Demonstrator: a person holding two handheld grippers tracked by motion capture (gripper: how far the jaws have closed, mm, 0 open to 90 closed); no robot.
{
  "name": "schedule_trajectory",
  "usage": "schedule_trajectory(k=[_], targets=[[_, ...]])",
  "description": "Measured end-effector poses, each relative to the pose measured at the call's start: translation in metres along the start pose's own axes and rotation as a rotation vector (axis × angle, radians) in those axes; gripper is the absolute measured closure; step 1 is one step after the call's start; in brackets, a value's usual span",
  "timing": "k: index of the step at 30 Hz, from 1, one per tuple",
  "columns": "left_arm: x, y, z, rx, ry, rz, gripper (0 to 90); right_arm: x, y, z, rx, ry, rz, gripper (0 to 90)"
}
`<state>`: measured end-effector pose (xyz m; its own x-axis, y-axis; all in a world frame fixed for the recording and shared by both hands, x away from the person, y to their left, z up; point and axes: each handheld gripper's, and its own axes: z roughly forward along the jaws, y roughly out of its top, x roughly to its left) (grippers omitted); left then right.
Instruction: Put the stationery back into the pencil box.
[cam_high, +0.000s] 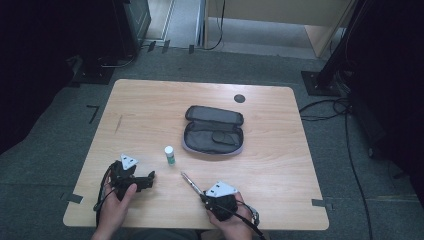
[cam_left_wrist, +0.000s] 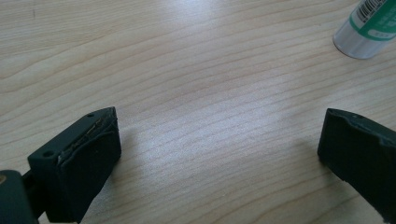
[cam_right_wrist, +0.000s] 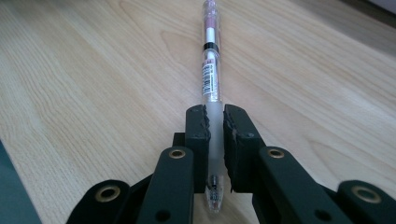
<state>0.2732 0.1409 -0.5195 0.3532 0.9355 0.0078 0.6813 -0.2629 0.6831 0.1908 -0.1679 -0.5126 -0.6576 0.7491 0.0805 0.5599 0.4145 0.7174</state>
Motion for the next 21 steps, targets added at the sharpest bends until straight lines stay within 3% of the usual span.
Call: schedule_trajectory(k=[7, 21], targets=[[0.0, 0.0, 0.0, 0.001, 0.0, 0.002, 0.0, -0.022, 0.007, -0.017, -0.043, -0.01, 0.01, 81.4], [0.0, 0.0, 0.0, 0.001, 0.0, 0.002, 0.0, -0.051, 0.033, -0.039, -0.094, -0.044, -0.007, 81.4]])
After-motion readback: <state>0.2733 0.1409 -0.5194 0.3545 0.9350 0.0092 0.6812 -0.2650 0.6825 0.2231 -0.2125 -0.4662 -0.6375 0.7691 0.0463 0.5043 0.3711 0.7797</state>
